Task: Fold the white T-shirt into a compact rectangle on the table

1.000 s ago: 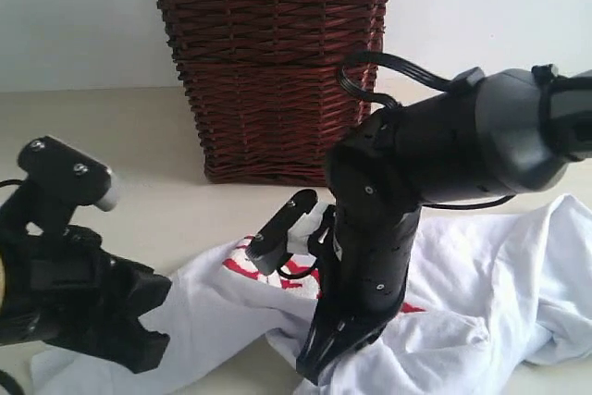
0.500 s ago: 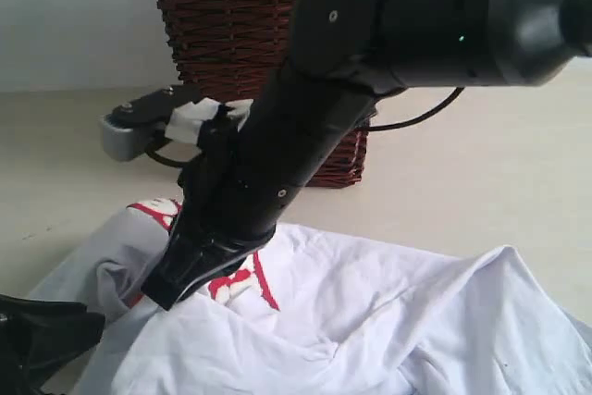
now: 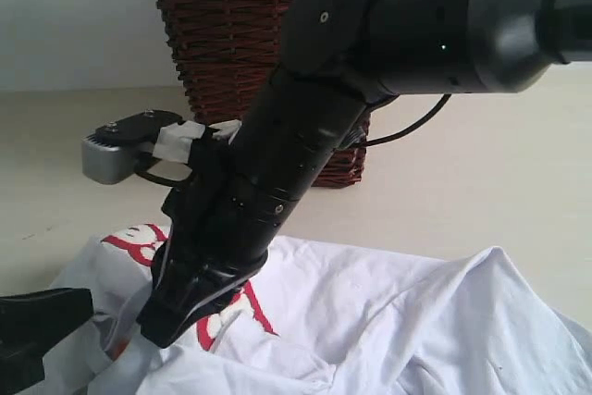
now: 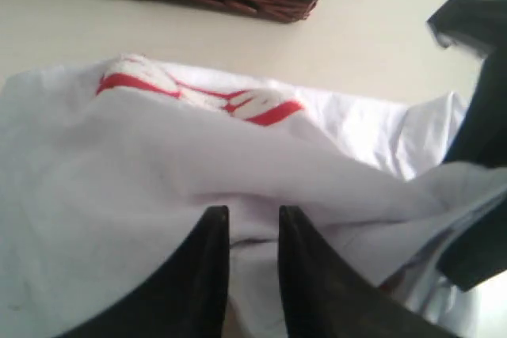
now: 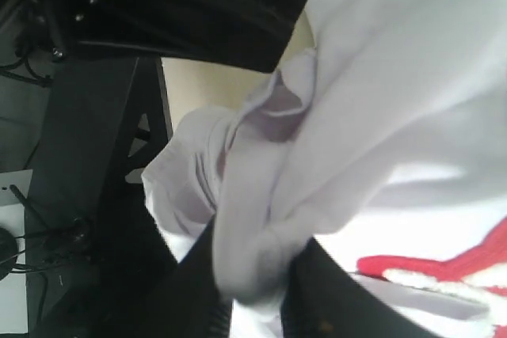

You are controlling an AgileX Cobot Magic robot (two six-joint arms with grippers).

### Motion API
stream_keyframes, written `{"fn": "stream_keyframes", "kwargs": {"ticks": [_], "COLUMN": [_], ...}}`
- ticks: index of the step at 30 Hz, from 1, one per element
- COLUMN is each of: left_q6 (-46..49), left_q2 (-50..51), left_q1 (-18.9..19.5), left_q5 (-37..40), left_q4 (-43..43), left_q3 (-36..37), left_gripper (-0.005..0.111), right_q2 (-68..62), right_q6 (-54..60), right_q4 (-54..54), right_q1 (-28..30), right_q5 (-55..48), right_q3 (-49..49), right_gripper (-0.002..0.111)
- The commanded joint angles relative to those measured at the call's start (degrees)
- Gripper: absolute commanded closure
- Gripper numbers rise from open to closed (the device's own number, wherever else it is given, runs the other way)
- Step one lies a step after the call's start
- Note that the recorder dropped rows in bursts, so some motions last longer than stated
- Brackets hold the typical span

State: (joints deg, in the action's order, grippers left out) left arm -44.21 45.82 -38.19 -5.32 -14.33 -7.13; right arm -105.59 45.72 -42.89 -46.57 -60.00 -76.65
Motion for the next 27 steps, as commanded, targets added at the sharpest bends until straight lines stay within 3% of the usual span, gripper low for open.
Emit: {"fn": "stream_keyframes", "kwargs": {"ticks": [1,5,9,15,21,27], "left_q6": [-4.8,-7.2,-8.7,-10.2,-11.4,-13.9], "left_q2": [0.1,0.1,0.1,0.3,0.3,0.3], "left_q1": [-2.7,-5.9,-5.0,-2.9,-2.9,-2.9], "left_q5": [-3.7,-3.6,-5.2,-11.3,-8.6,-8.6], "left_q4": [-0.2,-0.2,0.8,1.5,1.5,1.5], "left_q3": [1.1,3.4,5.2,5.4,5.4,7.0], "left_gripper": [0.082,0.082,0.080,0.043,0.049,0.048], "right_q2": [0.2,0.2,0.2,0.2,0.3,0.3], "right_q6": [0.7,-1.7,-2.8,-1.4,1.6,1.6], "right_q4": [-0.6,3.9,5.6,2.4,-2.0,-1.3], "right_q1": [-0.1,-0.1,-0.1,-0.1,-0.1,-0.1], "right_q5": [1.9,5.5,5.5,3.3,0.0,0.2], "right_q3": [-0.3,-0.3,-0.3,-0.3,-0.3,-0.3], "right_gripper": [0.088,0.092,0.094,0.094,0.094,0.094]}}
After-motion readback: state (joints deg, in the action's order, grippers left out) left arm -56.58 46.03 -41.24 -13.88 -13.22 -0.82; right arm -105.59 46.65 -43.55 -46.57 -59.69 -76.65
